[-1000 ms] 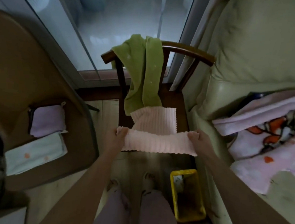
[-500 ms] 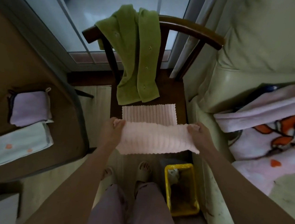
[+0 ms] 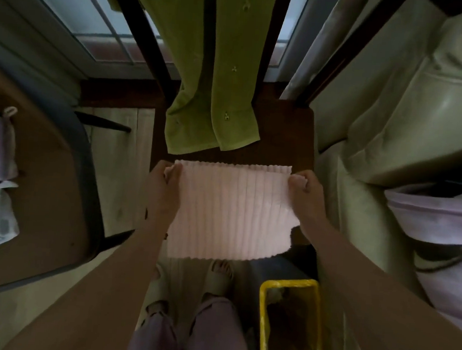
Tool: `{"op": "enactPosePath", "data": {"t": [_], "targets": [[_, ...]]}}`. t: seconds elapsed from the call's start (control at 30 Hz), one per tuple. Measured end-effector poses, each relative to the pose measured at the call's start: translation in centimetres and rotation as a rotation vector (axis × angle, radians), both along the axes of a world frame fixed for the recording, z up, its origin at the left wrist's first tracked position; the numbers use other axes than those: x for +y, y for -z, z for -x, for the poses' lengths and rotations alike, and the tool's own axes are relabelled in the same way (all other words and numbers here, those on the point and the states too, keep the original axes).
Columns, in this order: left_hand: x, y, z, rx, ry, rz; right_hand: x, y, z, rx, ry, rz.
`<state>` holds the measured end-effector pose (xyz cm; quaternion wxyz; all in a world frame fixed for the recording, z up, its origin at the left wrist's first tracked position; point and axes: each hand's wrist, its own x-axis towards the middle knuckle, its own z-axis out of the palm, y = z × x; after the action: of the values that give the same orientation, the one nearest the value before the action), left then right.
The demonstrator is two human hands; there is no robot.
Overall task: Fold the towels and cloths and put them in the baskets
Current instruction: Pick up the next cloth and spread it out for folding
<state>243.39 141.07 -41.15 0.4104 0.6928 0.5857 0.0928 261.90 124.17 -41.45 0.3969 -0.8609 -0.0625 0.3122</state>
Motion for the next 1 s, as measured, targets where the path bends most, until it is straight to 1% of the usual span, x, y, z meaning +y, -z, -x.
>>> {"op": "enactPosePath", "data": {"t": [0.13, 0.3, 0.43, 0.5, 0.6, 0.67, 0.77, 0.9, 1.0], "targets": [[1.0, 3.9, -0.8, 0.03, -0.012, -0.022, 1.3, 3.9, -0.7, -0.03, -0.003, -0.024], [1.3, 6.3, -0.8, 0.072, -0.015, -0.031, 1.7, 5.8, -0.8, -0.129, -0.088, 0.04], [1.8, 7.1, -0.8, 0.115, 0.066, -0.073, 2.3, 6.4, -1.3, -0.244, -0.16, 0.169], [1.9, 7.8, -1.0, 0.182, 0.136, -0.113, 2.7, 6.8, -1.3, -0.274, -0.203, 0.232], [2.1, 8.0, -1.3, 0.251, 0.175, -0.127, 3.0, 7.3, -1.1, -0.316, -0.268, 0.252], [2.2, 7.6, -1.3, 0.221, 0.197, -0.118, 3.1, 7.3, -1.1, -0.349, -0.326, 0.27], [2.4, 7.3, -1.3, 0.172, 0.338, -0.16, 2.8, 7.3, -1.4, -0.421, -0.429, 0.29], [3.1, 7.5, -1.7, 0.176, 0.423, -0.098, 2.9, 7.5, -1.9, -0.436, -0.569, 0.333], [3.3, 7.3, -1.8, 0.15, 0.362, 0.024, 3.0, 6.8, -2.3, -0.518, -0.619, 0.443]]}}
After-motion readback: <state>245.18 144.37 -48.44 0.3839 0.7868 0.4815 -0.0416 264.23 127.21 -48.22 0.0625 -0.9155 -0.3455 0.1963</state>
